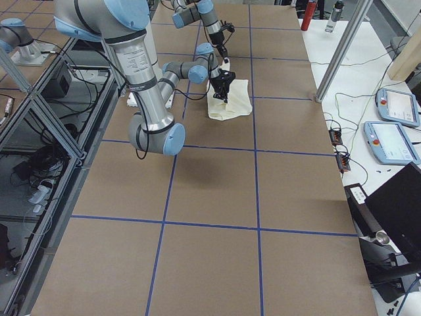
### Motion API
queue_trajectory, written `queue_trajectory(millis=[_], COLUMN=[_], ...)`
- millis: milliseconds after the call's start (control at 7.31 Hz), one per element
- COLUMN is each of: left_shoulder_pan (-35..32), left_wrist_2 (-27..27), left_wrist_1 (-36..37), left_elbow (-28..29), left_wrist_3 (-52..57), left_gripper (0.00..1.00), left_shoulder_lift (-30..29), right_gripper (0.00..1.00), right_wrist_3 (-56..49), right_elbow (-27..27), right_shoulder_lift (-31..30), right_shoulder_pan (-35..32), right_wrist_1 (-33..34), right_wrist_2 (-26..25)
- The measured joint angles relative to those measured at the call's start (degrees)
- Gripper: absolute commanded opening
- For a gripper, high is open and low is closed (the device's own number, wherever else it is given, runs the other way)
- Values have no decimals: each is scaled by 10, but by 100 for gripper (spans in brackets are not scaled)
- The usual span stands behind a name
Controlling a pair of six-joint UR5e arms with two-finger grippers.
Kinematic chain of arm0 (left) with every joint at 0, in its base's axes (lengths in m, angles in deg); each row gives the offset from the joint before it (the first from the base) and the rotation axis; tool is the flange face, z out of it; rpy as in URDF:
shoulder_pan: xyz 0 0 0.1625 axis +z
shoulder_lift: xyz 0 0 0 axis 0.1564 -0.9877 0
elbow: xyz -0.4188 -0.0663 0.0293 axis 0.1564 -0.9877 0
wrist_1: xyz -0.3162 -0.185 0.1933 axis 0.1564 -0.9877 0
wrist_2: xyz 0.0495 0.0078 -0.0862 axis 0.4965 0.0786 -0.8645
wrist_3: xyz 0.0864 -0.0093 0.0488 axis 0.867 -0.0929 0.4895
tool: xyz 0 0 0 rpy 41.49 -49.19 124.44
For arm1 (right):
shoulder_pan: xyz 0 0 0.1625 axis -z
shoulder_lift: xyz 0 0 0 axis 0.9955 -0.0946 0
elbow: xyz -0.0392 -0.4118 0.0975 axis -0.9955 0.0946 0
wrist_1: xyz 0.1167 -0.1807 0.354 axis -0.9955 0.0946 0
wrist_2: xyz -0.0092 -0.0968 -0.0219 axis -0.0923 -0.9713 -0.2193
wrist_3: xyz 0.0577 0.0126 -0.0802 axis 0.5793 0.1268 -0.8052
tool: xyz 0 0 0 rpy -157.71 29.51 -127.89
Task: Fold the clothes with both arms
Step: 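Lift the shirt's near edge with both grippers and fold it away from the robot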
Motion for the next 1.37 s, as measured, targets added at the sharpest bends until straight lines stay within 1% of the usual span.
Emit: queue_trajectory(millis=[137,273,547,684,820,957,1094,1367], left_shoulder_pan=[-9,-15,-18,-18,-18,-18,-17,-22], left_wrist_2=[0,1,1,2,2,1,1,-5], left_wrist_1=[-4,-14,-47,-55,-63,-67,-68,-70], left_elbow=[26,54,117,137,146,149,149,140], left_wrist_3=[12,20,26,28,32,34,36,87], left_gripper=[0,0,0,0,0,61,100,100], left_shoulder_lift=[-13,-24,-44,-51,-54,-54,-52,-44], right_gripper=[0,0,0,5,40,99,100,100], right_wrist_3=[-9,-17,-26,-28,-30,-30,-36,-81], right_elbow=[30,49,63,67,70,77,88,99], right_shoulder_lift=[13,22,26,27,27,27,27,28], right_shoulder_pan=[-9,-16,-21,-21,-21,-22,-22,-32], right_wrist_1=[-16,-23,-26,-26,-27,-35,-50,-76], right_wrist_2=[1,2,3,4,4,4,3,12])
